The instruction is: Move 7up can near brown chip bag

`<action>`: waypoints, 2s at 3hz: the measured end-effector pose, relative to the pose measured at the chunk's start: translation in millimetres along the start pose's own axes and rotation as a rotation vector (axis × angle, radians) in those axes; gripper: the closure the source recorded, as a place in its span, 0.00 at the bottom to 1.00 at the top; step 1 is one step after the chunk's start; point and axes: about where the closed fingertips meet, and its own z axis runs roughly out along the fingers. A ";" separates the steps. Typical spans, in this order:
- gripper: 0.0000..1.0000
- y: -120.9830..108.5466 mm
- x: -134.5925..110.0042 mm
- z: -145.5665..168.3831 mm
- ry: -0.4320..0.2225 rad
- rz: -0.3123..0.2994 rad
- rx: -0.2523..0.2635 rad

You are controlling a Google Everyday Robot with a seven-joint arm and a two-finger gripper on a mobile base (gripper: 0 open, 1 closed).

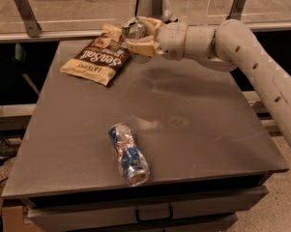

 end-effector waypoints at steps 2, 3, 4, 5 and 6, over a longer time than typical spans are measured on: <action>1.00 -17.2 -3.2 20.3 -0.007 -0.079 0.010; 1.00 -18.4 3.4 32.4 0.011 -0.072 -0.008; 0.90 -19.9 13.4 43.8 -0.004 -0.046 -0.023; 0.73 -20.8 22.8 52.3 -0.012 -0.025 -0.033; 0.50 -19.8 32.5 52.4 0.003 -0.011 -0.031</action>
Offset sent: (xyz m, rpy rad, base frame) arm 0.0333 0.0139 0.0069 -0.0596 -0.0773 -0.0239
